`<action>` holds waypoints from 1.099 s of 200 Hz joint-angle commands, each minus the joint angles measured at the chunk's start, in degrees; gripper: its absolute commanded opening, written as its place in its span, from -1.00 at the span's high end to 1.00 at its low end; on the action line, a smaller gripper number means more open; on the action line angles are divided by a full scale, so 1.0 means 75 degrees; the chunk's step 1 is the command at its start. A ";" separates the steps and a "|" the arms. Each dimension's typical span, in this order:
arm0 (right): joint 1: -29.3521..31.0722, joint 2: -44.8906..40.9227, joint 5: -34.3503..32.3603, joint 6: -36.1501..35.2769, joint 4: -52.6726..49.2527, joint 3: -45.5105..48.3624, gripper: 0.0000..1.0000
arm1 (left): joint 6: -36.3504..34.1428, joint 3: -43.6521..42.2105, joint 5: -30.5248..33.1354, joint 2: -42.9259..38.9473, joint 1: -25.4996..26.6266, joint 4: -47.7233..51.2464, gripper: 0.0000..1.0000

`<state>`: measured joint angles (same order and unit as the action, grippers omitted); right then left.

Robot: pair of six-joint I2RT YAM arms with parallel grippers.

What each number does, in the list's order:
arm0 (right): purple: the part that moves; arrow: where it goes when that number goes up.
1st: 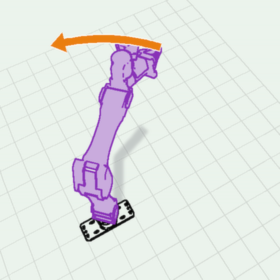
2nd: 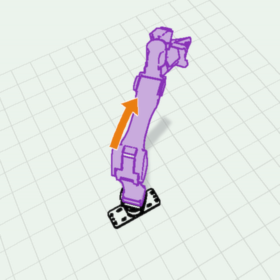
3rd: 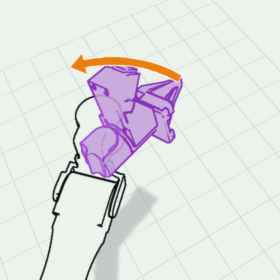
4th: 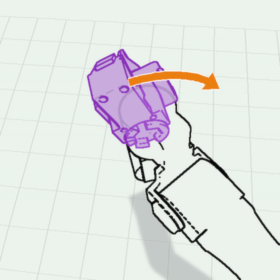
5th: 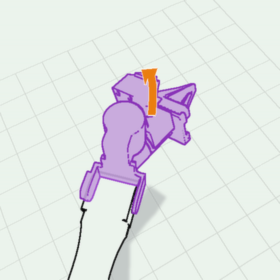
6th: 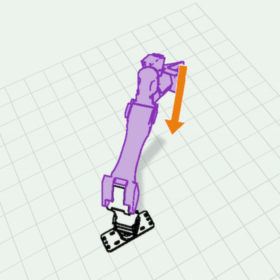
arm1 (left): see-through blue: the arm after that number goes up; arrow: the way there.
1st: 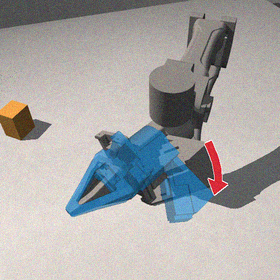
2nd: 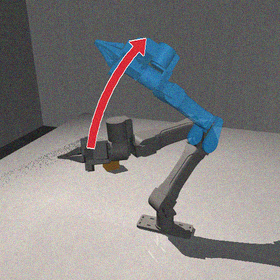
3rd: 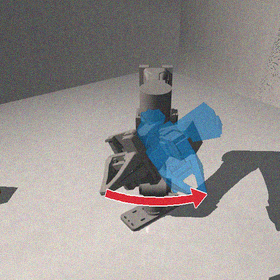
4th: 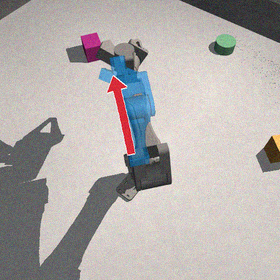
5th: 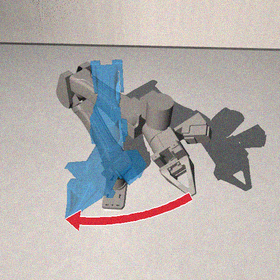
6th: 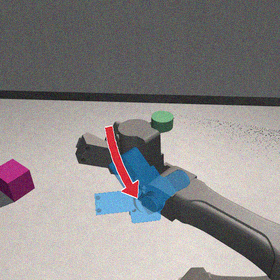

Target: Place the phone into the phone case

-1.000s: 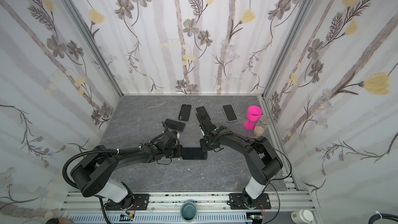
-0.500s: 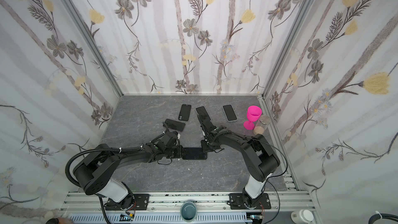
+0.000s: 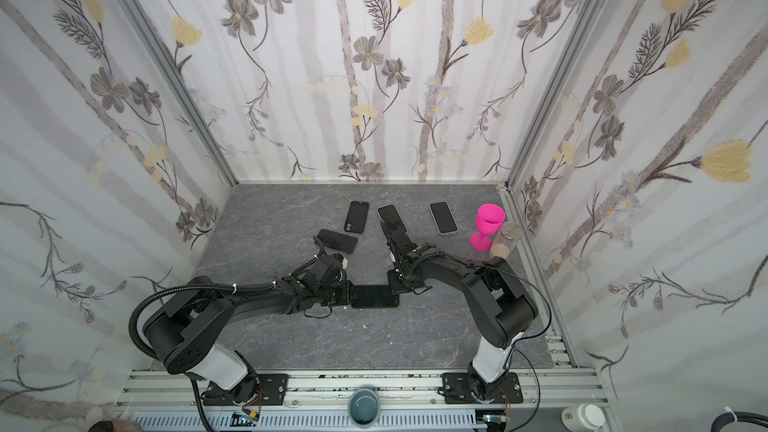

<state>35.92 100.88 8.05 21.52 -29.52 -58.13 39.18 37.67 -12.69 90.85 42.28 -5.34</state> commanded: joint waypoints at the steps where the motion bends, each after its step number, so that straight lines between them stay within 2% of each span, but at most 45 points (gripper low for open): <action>1: 0.0036 0.0241 0.0124 -0.0034 -0.0224 0.0129 0.86 | 0.0014 -0.0017 0.0016 0.0045 -0.0001 -0.0014 0.33; 37: 0.0068 -0.0148 0.0135 -0.0267 -0.0287 -0.0269 0.76 | -0.0060 0.0114 0.0112 -0.0048 -0.0001 0.0052 0.34; 61: 0.0132 -0.0564 0.0207 -0.0904 -0.0233 -0.0801 0.65 | -0.0334 0.0267 0.0457 -0.0403 -0.0053 0.0323 0.34; 99: 0.0247 -0.1205 0.0226 -0.2169 0.0111 -0.1706 0.59 | -0.1075 0.0372 0.1257 -0.1628 -0.0240 0.0597 0.32; 126: 0.0374 -0.2067 0.0094 -0.3051 0.1024 -0.1850 0.50 | -0.1915 0.0339 0.1769 -0.2988 -0.0350 0.0552 0.23; 137: 0.0379 -0.2382 0.0164 -0.3464 0.1603 -0.1620 0.39 | -0.2378 0.0299 0.1987 -0.3557 -0.0375 0.0502 0.19; 154: 0.0401 -0.2777 0.0660 -0.4680 0.2318 -0.1134 0.25 | -0.3236 0.0286 0.2191 -0.4334 -0.0388 0.0500 0.12; 171: 0.0393 -0.2969 0.0958 -0.5702 0.2551 -0.0777 -0.29 | -0.4148 0.0219 0.2256 -0.4999 -0.0398 0.0524 0.05; 182: 0.0402 -0.2984 0.1066 -0.6301 0.2453 -0.0600 -0.54 | -0.4673 0.0077 0.2260 -0.5387 -0.0399 0.0503 -0.03; 202: 0.0402 -0.2833 0.1584 -0.7503 0.1798 -0.0467 -0.73 | -0.5396 -0.0323 0.2041 -0.6039 -0.0395 0.0388 -0.14; 220: 0.0402 -0.2590 0.1946 -0.8161 0.1286 -0.0351 -0.82 | -0.5847 -0.0693 0.1575 -0.6477 -0.0396 0.0335 -0.16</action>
<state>38.89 79.79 16.84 -26.70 -15.66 -61.73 4.58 35.05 2.66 45.28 39.38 -1.63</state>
